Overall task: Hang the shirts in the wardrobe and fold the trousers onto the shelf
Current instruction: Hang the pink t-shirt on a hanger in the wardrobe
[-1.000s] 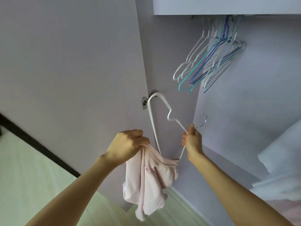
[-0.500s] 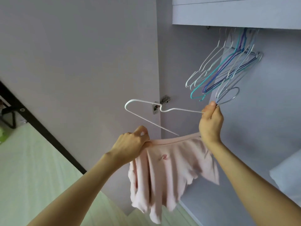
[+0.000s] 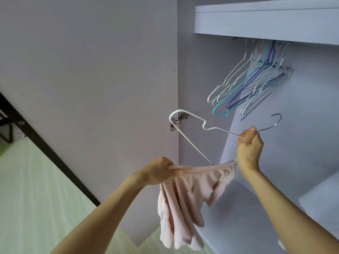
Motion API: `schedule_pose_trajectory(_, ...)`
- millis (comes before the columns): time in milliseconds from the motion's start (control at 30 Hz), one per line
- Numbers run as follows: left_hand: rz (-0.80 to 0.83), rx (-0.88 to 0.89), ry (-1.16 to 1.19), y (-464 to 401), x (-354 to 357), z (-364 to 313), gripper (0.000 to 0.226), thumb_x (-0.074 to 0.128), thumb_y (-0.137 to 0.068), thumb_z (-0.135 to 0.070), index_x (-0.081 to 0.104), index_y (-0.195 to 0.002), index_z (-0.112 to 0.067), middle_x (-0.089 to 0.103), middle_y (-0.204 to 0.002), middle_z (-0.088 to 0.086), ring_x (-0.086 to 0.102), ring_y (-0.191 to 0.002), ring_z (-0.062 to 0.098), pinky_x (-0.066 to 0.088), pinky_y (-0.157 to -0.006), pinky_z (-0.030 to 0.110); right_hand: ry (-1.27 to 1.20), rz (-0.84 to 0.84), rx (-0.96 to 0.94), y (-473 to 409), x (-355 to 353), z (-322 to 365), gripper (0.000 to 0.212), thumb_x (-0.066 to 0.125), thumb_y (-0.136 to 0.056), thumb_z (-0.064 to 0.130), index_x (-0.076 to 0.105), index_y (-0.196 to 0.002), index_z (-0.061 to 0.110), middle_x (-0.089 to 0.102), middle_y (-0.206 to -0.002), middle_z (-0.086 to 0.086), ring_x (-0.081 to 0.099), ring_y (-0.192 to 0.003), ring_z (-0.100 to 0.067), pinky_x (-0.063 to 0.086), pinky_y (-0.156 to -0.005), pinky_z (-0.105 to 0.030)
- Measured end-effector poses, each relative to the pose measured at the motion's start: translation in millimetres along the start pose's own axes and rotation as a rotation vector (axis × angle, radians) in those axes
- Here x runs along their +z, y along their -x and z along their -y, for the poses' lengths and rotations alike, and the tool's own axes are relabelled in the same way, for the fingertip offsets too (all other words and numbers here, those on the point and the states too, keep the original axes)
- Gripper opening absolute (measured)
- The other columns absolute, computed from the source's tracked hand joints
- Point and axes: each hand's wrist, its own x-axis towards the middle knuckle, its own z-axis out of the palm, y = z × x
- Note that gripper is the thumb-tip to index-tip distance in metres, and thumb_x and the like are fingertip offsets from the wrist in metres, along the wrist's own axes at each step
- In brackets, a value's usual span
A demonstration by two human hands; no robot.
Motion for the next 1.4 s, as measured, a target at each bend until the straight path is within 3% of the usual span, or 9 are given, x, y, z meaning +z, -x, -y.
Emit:
schedule_pose_trajectory(167, -0.082, -0.113, 0.26, -3, 12, -13, 0.055, 0.037, -0.096, -0.047, 0.056, -0.058, -0.013, 0.049, -0.059, -0.002, 0.043, -0.056, 0.013, 0.036, -0.052, 0.013, 0.009, -0.007, 0.052, 6, -11, -23, 0.032, 0.023, -0.092, 0.033, 0.031, -0.061, 0.025, 0.044, -0.075, -0.008, 0.04, -0.072, -0.019, 0.032, -0.07, -0.03)
schedule_pose_trajectory(400, -0.16, -0.051, 0.216, -9, 12, -20, 0.008, 0.066, -0.082, -0.011, 0.072, -0.078, -0.008, 0.06, -0.072, 0.0, 0.052, -0.065, 0.009, 0.038, -0.055, 0.008, 0.074, -0.008, 0.091, 10, -14, -42, 0.043, 0.026, -0.102, 0.015, 0.03, -0.061, 0.027, 0.046, -0.074, -0.009, 0.04, -0.073, -0.019, 0.031, -0.069, -0.029)
schedule_pose_trajectory(700, -0.266, 0.212, 0.457, 8, -28, -69, 0.022, 0.058, -0.083, 0.008, 0.067, -0.095, -0.008, 0.058, -0.079, 0.008, 0.052, -0.069, 0.013, 0.042, -0.063, 0.011, -0.333, 0.001, 0.553, 16, 28, -13, 0.045, 0.025, -0.102, 0.023, 0.026, -0.058, 0.018, 0.029, -0.031, 0.01, 0.024, -0.027, -0.004, 0.02, -0.033, -0.013)
schedule_pose_trajectory(833, -0.424, 0.253, 0.558, 20, -65, -69, 0.029, 0.056, -0.083, 0.008, 0.065, -0.085, -0.02, 0.06, -0.075, 0.004, 0.051, -0.066, 0.01, 0.043, -0.061, 0.015, -0.09, 0.058, 0.351, 44, 31, -30, 0.046, 0.028, -0.102, 0.015, 0.041, -0.058, 0.007, 0.05, -0.06, -0.014, 0.046, -0.06, -0.024, 0.034, -0.059, -0.03)
schedule_pose_trajectory(933, -0.516, 0.241, 0.304, 26, -75, -52, 0.023, 0.058, -0.084, 0.001, 0.055, -0.066, -0.012, 0.048, -0.063, 0.0, 0.039, -0.061, 0.012, 0.038, -0.059, 0.024, 0.081, -0.023, 0.114, 39, 26, -27, 0.037, 0.034, -0.099, 0.006, 0.054, -0.076, -0.015, 0.059, -0.081, -0.035, 0.057, -0.08, -0.043, 0.033, -0.071, -0.039)
schedule_pose_trajectory(1033, -0.545, 0.09, 0.07, 24, -68, -30, 0.011, 0.057, -0.083, -0.005, 0.059, -0.074, 0.0, 0.058, -0.069, 0.009, 0.044, -0.066, 0.024, 0.043, -0.066, 0.034, 0.224, -0.049, -0.13, 20, 25, -9, 0.04, 0.033, -0.094, 0.01, 0.053, -0.079, -0.021, 0.058, -0.079, -0.04, 0.058, -0.077, -0.052, 0.027, -0.07, -0.044)
schedule_pose_trajectory(1133, -0.552, 0.02, 0.138, 28, -66, -20, 0.032, 0.053, -0.081, 0.004, 0.07, -0.073, -0.022, 0.06, -0.065, -0.011, 0.052, -0.065, 0.015, 0.04, -0.062, 0.016, 0.276, -0.033, -0.249, 3, 29, 7, 0.041, 0.032, -0.094, 0.012, 0.054, -0.082, -0.02, 0.059, -0.081, -0.039, 0.058, -0.077, -0.051, 0.034, -0.07, -0.046)
schedule_pose_trajectory(1300, -0.573, 0.078, 0.241, 31, -76, -21, 0.048, 0.051, -0.083, 0.007, 0.069, -0.072, -0.036, 0.071, -0.081, 0.001, 0.059, -0.077, 0.03, 0.048, -0.072, 0.032, 0.343, 0.007, -0.341, -16, 28, 17, 0.034, 0.036, -0.097, 0.007, 0.053, -0.085, -0.019, 0.058, -0.085, -0.04, 0.057, -0.079, -0.051, 0.034, -0.07, -0.046)
schedule_pose_trajectory(1400, -0.586, 0.128, 0.258, 33, -81, -28, 0.053, 0.055, -0.084, 0.005, 0.063, -0.065, -0.044, 0.067, -0.068, -0.022, 0.059, -0.071, 0.017, 0.048, -0.07, 0.024, 0.377, 0.035, -0.327, -26, 26, 19, 0.031, 0.036, -0.098, 0.005, 0.053, -0.089, -0.019, 0.058, -0.091, -0.041, 0.056, -0.085, -0.051, 0.032, -0.074, -0.045)
